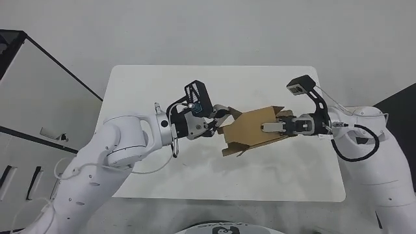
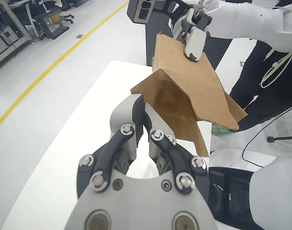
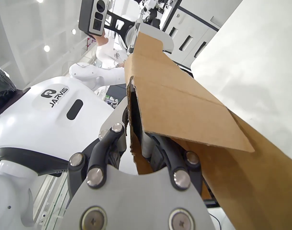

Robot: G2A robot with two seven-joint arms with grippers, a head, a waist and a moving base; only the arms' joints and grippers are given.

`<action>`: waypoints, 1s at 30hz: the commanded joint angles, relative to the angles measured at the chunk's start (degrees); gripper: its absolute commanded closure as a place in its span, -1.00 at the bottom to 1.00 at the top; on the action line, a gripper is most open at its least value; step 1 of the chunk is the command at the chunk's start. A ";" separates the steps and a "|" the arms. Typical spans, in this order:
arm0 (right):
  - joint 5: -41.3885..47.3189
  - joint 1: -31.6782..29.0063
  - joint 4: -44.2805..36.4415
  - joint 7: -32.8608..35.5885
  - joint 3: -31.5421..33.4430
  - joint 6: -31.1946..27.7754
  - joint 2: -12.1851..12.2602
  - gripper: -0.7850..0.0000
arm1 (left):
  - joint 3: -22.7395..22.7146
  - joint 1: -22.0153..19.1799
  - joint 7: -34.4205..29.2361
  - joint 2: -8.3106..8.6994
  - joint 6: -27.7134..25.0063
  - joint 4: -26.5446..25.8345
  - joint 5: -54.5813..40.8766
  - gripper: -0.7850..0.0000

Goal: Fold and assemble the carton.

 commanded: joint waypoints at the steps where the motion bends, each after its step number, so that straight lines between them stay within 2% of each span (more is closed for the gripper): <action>1: 0.17 0.08 0.06 0.73 -0.13 0.03 0.02 1.00 | -0.08 0.09 -0.10 0.03 -0.07 -0.06 0.05 1.00; 10: 0.18 0.73 0.07 3.82 -0.97 -0.18 0.11 1.00 | -0.65 0.39 -0.66 0.23 -0.81 -0.52 -0.21 1.00; 30: -2.07 0.90 -0.55 5.27 -1.92 0.65 0.46 1.00 | -0.71 0.16 -0.65 0.40 -1.57 -0.51 -0.27 1.00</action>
